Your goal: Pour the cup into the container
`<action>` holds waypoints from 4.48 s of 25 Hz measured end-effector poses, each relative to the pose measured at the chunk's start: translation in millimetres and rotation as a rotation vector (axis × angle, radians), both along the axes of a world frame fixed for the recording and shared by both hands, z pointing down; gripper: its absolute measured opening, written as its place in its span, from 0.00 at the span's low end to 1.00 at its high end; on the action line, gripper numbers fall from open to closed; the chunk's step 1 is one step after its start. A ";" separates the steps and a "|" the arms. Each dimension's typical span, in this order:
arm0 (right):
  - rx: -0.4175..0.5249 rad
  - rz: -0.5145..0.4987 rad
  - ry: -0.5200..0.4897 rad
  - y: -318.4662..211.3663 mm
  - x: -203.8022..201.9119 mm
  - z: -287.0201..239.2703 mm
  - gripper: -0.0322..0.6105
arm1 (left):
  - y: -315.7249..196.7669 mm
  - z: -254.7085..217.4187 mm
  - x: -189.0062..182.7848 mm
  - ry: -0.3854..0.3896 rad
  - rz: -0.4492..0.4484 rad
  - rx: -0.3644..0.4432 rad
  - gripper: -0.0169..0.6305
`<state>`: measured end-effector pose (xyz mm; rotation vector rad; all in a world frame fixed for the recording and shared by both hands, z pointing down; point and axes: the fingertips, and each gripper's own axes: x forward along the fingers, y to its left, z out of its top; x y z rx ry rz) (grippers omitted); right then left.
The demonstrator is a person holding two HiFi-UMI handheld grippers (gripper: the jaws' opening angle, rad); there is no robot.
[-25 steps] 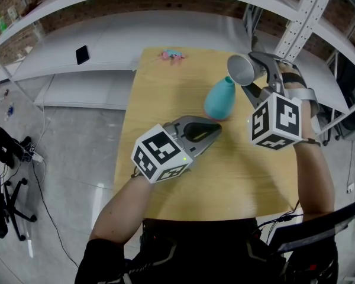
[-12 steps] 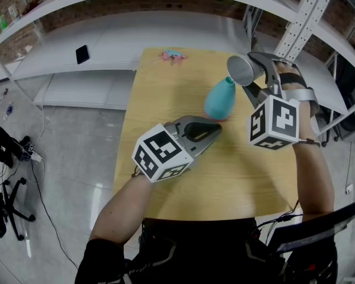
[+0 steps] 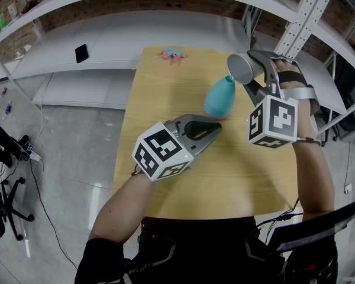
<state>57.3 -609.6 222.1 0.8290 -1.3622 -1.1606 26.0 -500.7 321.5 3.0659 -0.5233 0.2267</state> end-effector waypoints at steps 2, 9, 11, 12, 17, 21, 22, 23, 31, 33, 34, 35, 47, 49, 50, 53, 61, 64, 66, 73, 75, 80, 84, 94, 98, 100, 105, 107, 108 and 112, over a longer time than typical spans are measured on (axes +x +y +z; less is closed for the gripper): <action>0.004 -0.003 0.006 0.4 -0.5 -1.0 0.51 | 0.0 -0.3 0.4 0.000 0.000 0.000 0.03; 0.031 -0.011 0.053 1.6 -3.4 -1.4 0.51 | 0.1 -0.7 0.7 -0.001 0.003 -0.003 0.03; 0.046 -0.014 0.075 2.1 -4.8 -2.3 0.51 | -0.1 -0.8 0.3 -0.001 0.003 -0.004 0.03; 0.057 -0.016 0.089 2.2 -5.2 -2.7 0.51 | -0.2 -0.9 0.2 -0.002 0.003 -0.004 0.03; 0.088 -0.021 0.126 1.9 -6.3 -4.4 0.51 | -0.6 -2.0 -0.1 0.000 0.003 -0.004 0.03; 0.091 -0.021 0.124 2.9 -6.3 -4.3 0.51 | 1.1 -1.8 0.5 -0.001 0.004 -0.003 0.03; 0.094 -0.021 0.121 3.6 -6.2 -4.7 0.51 | 1.9 -2.2 0.8 -0.002 0.005 -0.003 0.03; 0.098 -0.020 0.120 4.1 -6.0 -5.3 0.51 | 2.5 -2.6 0.9 -0.002 0.005 -0.002 0.03; -0.011 -0.012 -0.195 4.2 0.9 2.6 0.51 | 2.0 -2.2 -1.3 -0.004 0.006 -0.003 0.03; -0.068 -0.002 -0.342 3.0 5.7 7.5 0.51 | 2.1 -1.8 -1.7 -0.004 0.006 -0.004 0.03; -0.092 0.005 -0.409 2.3 9.2 9.4 0.51 | 2.3 -1.9 -1.8 -0.003 0.005 -0.004 0.03; -0.116 0.014 -0.476 1.8 13.4 11.2 0.51 | 2.6 -2.0 -1.9 -0.002 0.005 -0.004 0.03; -0.475 0.132 -1.275 0.7 71.9 48.8 0.51 | 1.2 -1.7 -4.0 -0.009 -0.001 -0.008 0.03; -0.519 0.156 -1.366 1.7 80.5 56.5 0.51 | 0.5 -2.2 -4.4 -0.009 -0.005 -0.009 0.03; -0.535 0.166 -1.402 2.6 84.4 60.5 0.51 | 0.4 -2.4 -4.6 -0.010 -0.008 -0.009 0.03; -0.566 0.190 -1.457 4.9 92.7 73.2 0.51 | -0.2 -2.1 -4.7 -0.011 -0.014 -0.009 0.03; -0.581 0.241 -1.539 0.9 107.0 94.9 0.51 | -2.9 -1.9 -2.6 -0.014 -0.028 -0.011 0.03; -0.579 0.253 -1.539 0.5 111.1 100.0 0.51 | -3.6 -1.9 -2.2 -0.014 -0.030 -0.012 0.03; -0.577 0.261 -1.535 1.2 114.1 103.5 0.51 | -3.5 -1.7 -2.2 -0.013 -0.030 -0.012 0.03; -0.582 0.259 -1.517 2.7 114.6 111.5 0.51 | -3.3 -1.5 -2.4 -0.015 -0.024 -0.011 0.03; -0.583 0.264 -1.506 3.5 113.3 113.5 0.51 | -3.6 -1.7 -2.8 -0.013 -0.026 -0.009 0.03; -0.542 0.273 -1.499 10.4 118.7 106.7 0.53 | -3.9 -1.5 -3.8 -0.008 -0.033 -0.007 0.03; -0.524 0.275 -1.499 20.9 123.6 97.9 0.53 | -4.4 -2.2 -3.9 -0.009 -0.031 -0.009 0.03; -0.466 0.258 -1.591 55.6 147.1 79.4 0.52 | 6.0 -23.0 -6.6 -0.013 -0.071 0.028 0.03; -0.427 0.211 -1.570 74.0 143.9 69.0 0.19 | 22.8 -52.5 -3.9 0.086 -0.046 0.017 0.03; -0.422 0.189 -1.572 81.1 138.5 65.0 0.12 | 27.2 -59.2 -5.1 0.096 -0.085 0.039 0.03; -0.433 0.136 -1.588 99.9 124.9 60.0 0.05 | 34.5 -61.3 -9.9 0.097 -0.176 0.091 0.03; -0.440 0.115 -1.588 107.2 120.6 58.9 0.05 | 40.1 -70.1 -14.8 0.160 -0.192 0.075 0.03; -0.436 0.108 -1.584 109.8 120.0 56.7 0.05 | 42.5 -74.9 -17.0 0.185 -0.201 0.071 0.03; -0.417 0.082 -1.554 121.1 118.6 45.8 0.05 | 47.2 -78.9 -22.9 0.191 -0.261 0.099 0.03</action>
